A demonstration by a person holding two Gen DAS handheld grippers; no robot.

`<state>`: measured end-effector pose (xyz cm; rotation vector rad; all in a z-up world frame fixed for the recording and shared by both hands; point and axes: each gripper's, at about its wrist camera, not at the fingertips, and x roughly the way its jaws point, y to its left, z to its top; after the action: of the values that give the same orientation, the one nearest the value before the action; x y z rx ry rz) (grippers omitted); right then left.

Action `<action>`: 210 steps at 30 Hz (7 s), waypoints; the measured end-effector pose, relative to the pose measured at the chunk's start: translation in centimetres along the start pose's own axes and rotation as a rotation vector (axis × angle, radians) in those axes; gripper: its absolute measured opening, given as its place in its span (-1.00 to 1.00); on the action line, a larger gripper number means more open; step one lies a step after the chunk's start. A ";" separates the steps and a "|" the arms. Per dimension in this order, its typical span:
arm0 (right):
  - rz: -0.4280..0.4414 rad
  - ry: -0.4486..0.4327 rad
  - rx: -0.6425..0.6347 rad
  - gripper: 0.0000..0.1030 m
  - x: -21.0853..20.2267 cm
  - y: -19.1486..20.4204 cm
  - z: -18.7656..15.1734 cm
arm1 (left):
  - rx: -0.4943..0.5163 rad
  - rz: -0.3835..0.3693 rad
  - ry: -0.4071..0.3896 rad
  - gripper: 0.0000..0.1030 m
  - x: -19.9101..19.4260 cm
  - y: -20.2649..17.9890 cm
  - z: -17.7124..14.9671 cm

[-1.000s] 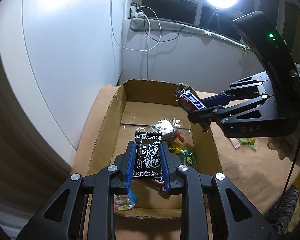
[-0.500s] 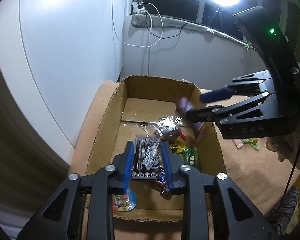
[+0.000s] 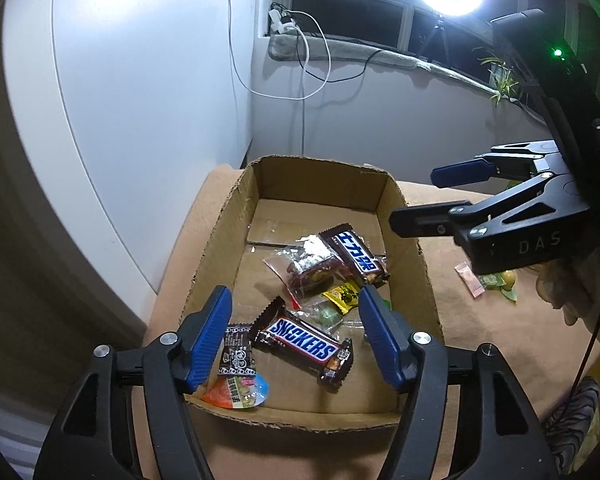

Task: Organize snacks
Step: 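Open both tools to drop the black packet and Snickers into the box, then move both tools to the wrapped bread loaf, one on each side, then close the right tool on the bread loaf, then lift and carry the bread loaf with the right tool over the box, then open the right tool to drop the bread loaf into the box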

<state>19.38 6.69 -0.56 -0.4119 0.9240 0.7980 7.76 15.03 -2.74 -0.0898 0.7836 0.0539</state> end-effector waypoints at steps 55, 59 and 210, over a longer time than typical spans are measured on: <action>-0.087 -0.206 0.770 0.61 -10.8 -23.9 -28.0 | 0.084 -0.358 0.041 0.47 6.1 -23.6 1.0; -0.028 -0.230 0.796 0.61 -10.4 -25.1 -28.3 | 0.123 -0.413 0.042 0.47 7.5 -25.8 1.7; 0.251 -0.058 0.366 -0.04 5.3 -4.7 -0.4 | -0.103 -0.097 0.008 0.15 5.5 0.3 2.6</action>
<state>24.57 5.67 -5.29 0.0475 1.0549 0.8416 13.50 15.63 -4.78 -0.2260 0.7838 0.0016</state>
